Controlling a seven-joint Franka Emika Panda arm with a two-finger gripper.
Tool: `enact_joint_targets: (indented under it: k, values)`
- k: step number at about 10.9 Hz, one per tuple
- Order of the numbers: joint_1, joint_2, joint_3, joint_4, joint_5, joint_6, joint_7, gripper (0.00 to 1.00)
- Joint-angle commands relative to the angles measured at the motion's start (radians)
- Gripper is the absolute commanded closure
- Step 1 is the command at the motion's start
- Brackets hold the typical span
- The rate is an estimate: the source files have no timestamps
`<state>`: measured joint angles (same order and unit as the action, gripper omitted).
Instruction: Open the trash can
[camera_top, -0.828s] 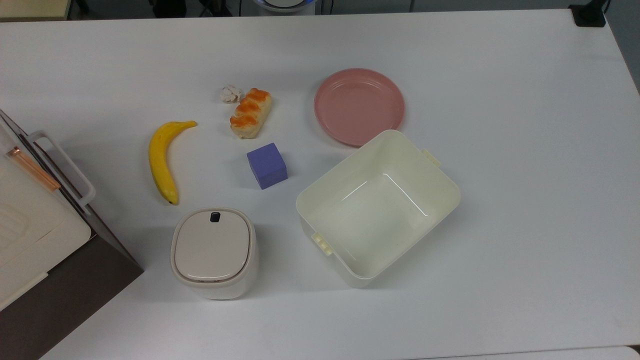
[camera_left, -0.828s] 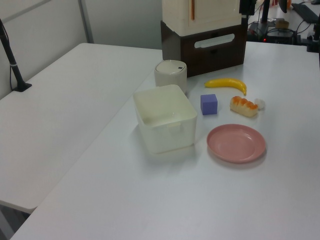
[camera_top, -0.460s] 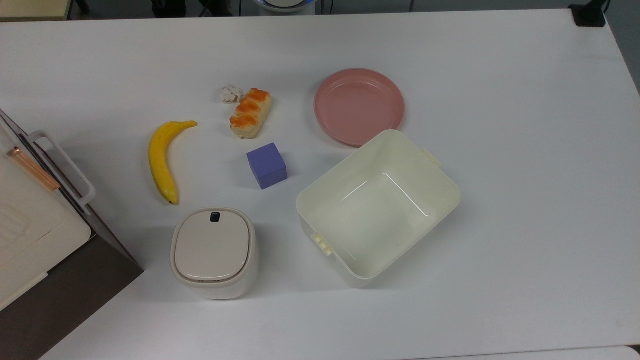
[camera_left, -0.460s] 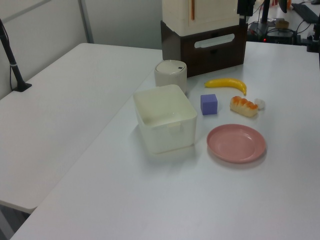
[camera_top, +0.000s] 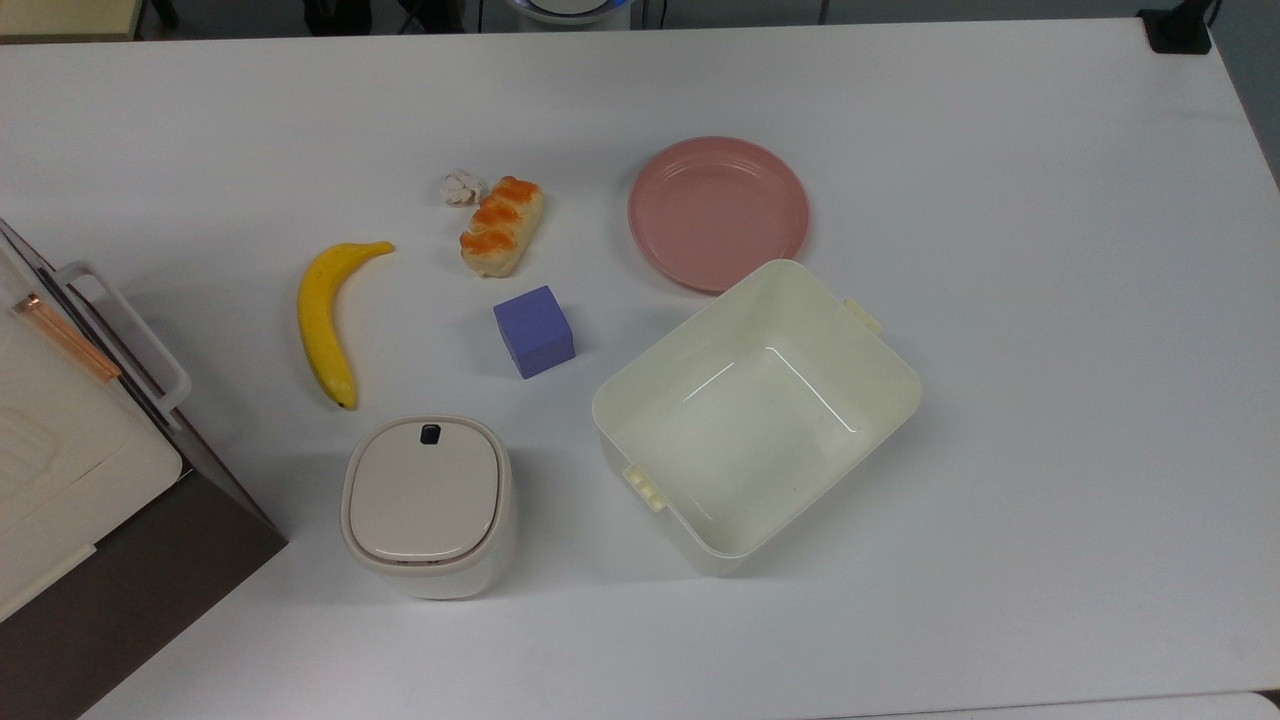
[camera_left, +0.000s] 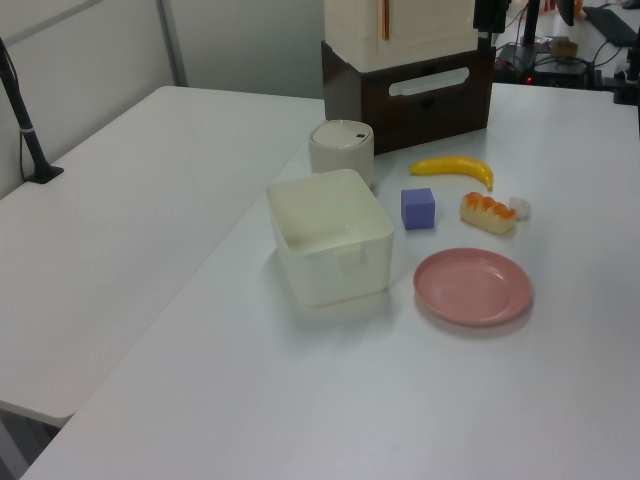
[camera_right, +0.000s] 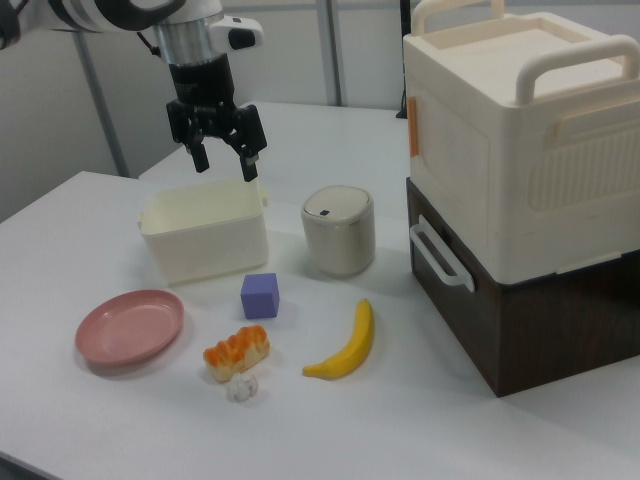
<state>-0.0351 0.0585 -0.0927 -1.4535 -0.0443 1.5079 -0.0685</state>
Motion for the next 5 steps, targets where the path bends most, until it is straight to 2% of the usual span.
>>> enact_joint_targets:
  k: [1,5]
  values:
    - [0.006,-0.022,0.001,-0.022,-0.003,0.021,0.024,0.00]
    - [0.006,-0.020,0.001,-0.022,-0.008,0.021,0.032,0.00]
